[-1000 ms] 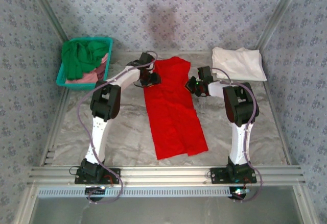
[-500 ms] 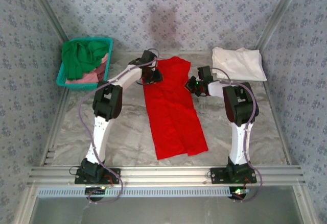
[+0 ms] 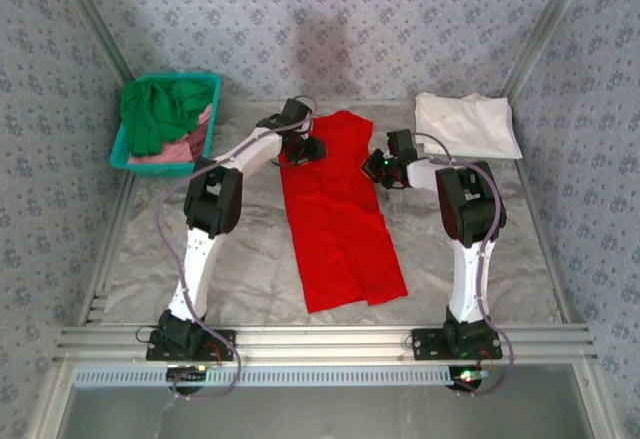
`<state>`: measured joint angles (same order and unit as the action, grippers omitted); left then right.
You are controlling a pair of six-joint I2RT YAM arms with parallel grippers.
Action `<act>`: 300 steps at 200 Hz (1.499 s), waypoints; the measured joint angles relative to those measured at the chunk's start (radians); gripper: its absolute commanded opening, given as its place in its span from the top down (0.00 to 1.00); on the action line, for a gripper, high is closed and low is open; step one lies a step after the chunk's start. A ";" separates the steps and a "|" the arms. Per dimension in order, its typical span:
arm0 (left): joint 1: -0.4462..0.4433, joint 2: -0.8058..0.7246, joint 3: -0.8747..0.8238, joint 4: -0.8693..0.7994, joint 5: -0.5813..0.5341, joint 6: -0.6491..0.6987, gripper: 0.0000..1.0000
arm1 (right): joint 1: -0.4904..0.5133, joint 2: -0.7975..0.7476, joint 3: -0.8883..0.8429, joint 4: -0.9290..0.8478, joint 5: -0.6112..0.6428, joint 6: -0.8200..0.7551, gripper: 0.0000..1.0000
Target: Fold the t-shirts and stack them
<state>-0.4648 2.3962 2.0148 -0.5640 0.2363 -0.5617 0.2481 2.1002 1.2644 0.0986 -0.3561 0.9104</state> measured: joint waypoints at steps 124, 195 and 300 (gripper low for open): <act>-0.006 0.016 0.022 -0.016 -0.020 0.041 1.00 | 0.000 0.003 0.001 0.005 0.000 0.010 1.00; 0.000 -0.056 0.021 -0.035 -0.054 0.041 1.00 | -0.002 0.008 0.005 0.010 -0.001 0.018 1.00; 0.077 -0.238 -0.333 0.140 -0.057 -0.008 1.00 | -0.008 0.027 0.030 0.005 -0.023 0.018 1.00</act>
<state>-0.3878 2.1578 1.6817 -0.4236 0.1795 -0.5701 0.2398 2.1277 1.2945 0.1036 -0.3786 0.9283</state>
